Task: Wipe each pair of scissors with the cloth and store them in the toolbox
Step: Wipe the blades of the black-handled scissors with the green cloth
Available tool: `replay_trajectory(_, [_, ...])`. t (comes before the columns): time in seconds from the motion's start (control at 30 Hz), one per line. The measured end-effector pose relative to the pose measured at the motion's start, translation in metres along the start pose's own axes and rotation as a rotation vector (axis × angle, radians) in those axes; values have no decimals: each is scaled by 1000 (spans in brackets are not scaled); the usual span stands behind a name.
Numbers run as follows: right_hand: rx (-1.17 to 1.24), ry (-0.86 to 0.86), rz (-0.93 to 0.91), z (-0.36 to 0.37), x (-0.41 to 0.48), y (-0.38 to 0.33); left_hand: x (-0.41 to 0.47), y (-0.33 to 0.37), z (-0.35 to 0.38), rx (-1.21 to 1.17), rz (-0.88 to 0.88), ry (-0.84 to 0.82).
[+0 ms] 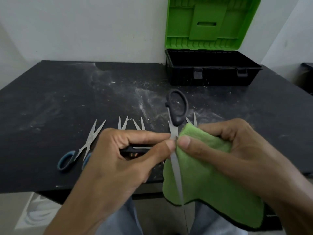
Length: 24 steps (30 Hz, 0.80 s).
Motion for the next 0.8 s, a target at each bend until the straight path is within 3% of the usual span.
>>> replay_trajectory(0.47, [-17,-116,9,1,6,6,-1,-7,-3,16,-35,-66])
replay_trajectory(0.8, [-54,-34,-30,2,3,3,-2,-10,3,-15,-41,-86])
Point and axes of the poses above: each hand's wrist, its own x-axis towards the middle knuckle, its own z-axis out of the palm, y = z × x, the point moved 3 cm from there along x, towards the middle knuckle, and after that the axes turned 1 degree about x, right-handed, at the moved point
